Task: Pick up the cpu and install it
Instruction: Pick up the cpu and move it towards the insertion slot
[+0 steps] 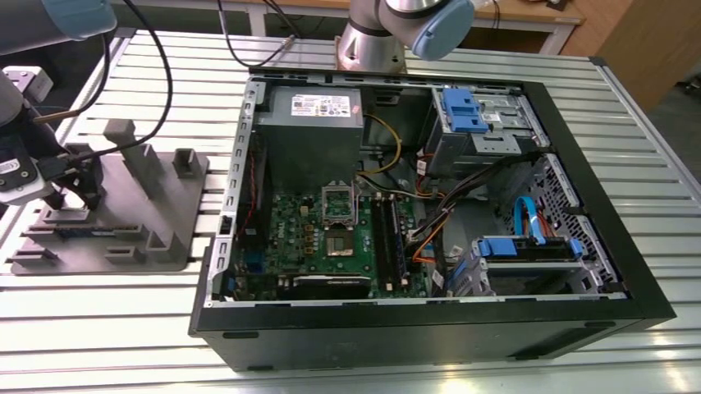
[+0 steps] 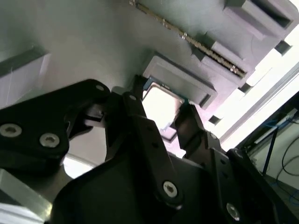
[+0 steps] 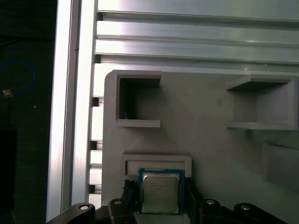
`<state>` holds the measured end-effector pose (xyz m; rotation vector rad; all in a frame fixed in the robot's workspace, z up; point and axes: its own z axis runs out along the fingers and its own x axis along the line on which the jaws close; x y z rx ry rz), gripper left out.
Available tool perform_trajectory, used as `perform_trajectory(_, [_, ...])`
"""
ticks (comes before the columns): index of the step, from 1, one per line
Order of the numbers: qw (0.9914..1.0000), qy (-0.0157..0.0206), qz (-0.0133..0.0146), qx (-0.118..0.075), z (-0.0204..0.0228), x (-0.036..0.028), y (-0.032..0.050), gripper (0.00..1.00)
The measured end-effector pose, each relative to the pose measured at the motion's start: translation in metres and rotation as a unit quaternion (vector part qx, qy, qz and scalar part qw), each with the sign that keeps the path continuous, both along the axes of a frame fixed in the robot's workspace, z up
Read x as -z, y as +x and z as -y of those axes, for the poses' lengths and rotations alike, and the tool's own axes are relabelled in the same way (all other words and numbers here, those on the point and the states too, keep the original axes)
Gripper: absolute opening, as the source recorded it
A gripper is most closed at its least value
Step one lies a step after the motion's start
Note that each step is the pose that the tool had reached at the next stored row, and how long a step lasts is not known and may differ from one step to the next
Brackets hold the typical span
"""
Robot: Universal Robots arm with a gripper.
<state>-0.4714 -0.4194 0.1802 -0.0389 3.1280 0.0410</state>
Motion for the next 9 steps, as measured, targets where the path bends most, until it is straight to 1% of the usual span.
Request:
perform_trajectory(2, [1.0,0.0009,-0.0003,0.0,0.0001,-0.0006,-0.0001,0.55])
perform_trajectory(5, [0.99999,0.0037,-0.0001,0.0,0.0,-0.0021,0.0,0.55])
perform_trajectory(9, [0.99998,0.0061,0.0001,0.0,0.0,-0.0035,0.0,0.55])
